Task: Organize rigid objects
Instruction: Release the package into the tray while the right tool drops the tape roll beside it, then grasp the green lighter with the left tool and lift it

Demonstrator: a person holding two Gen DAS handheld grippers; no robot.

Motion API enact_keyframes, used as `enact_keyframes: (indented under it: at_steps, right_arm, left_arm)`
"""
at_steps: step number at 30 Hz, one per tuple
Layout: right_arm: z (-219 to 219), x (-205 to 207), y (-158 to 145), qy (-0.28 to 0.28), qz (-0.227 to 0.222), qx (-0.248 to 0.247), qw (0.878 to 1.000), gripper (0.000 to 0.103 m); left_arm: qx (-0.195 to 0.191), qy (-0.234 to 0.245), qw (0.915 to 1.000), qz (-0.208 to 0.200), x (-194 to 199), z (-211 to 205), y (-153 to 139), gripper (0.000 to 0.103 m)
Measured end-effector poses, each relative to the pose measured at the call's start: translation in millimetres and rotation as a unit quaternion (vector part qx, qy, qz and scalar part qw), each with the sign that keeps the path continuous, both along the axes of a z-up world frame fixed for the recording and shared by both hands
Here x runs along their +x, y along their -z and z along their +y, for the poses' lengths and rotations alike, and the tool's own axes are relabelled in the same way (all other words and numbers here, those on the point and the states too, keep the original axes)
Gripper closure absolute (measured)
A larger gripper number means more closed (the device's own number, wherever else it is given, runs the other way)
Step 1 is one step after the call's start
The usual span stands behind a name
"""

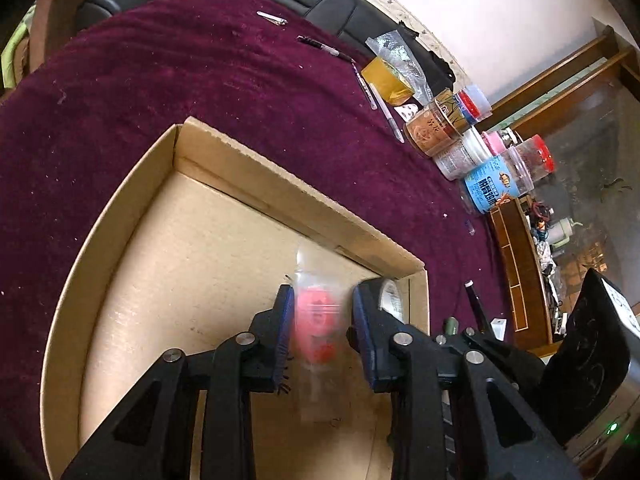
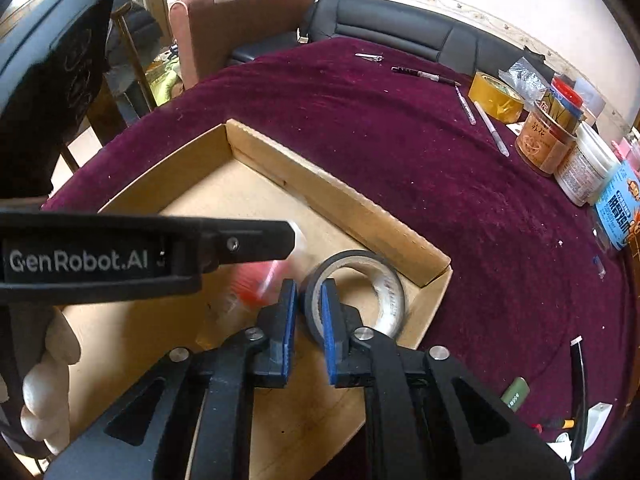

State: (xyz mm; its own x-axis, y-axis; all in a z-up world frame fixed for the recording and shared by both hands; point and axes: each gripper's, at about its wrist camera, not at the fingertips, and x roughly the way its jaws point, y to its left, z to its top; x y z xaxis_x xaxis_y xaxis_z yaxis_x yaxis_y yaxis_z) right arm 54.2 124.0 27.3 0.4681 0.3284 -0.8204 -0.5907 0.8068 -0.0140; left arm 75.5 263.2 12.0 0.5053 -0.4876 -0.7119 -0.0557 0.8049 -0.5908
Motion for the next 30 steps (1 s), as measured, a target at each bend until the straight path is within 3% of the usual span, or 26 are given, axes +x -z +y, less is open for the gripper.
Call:
enact_keyframes:
  at_steps: [2, 7, 12, 13, 14, 15, 16, 17, 22, 26, 30]
  right_arm:
    - [-5, -1, -8, 0.006, -0.005, 0.014, 1.0, 0.092]
    - [-30, -15, -41, 0.026, -0.032, 0.055, 0.998, 0.092]
    - [-86, -60, -84, 0.077, -0.117, 0.081, 0.987, 0.089]
    - [-104, -76, -94, 0.1, -0.148, 0.085, 0.98, 0.084]
    - [-116, -88, -100, 0.119, -0.172, 0.086, 0.974, 0.059]
    - [-132, -102, -105, 0.145, -0.199, 0.086, 0.965, 0.022]
    - [-143, -111, -107, 0.165, -0.216, 0.086, 0.958, 0.008]
    - [-159, -120, -106, 0.19, -0.23, 0.088, 0.95, 0.002]
    - [-228, -129, -86, 0.267, -0.186, 0.089, 0.941, 0.003]
    - [-276, -128, -64, 0.321, -0.171, 0.106, 0.925, 0.003]
    - [-315, -117, -40, 0.365, -0.153, 0.127, 0.91, 0.003]
  left_arm:
    - [0.0, -0.006, 1.0, -0.003, -3, 4, -2, 0.066]
    - [-0.004, -0.029, 0.9994, -0.019, -24, 15, -21, 0.063]
    - [0.038, -0.037, 0.9949, -0.086, -78, 0, -65, 0.039]
    - [0.044, -0.034, 0.9936, -0.098, -88, -6, -72, 0.036]
    - [0.048, -0.03, 0.9927, -0.107, -96, -11, -77, 0.034]
    - [0.051, -0.023, 0.9916, -0.117, -105, -20, -83, 0.032]
    - [0.054, -0.01, 0.9904, -0.126, -115, -33, -88, 0.028]
    - [0.057, -0.002, 0.9899, -0.13, -120, -39, -91, 0.027]
    - [0.073, 0.059, 0.9887, -0.117, -134, -98, -84, 0.027]
    - [0.096, 0.094, 0.9874, -0.084, -132, -140, -65, 0.027]
    - [0.13, 0.115, 0.9818, -0.078, -127, -171, -56, 0.027]
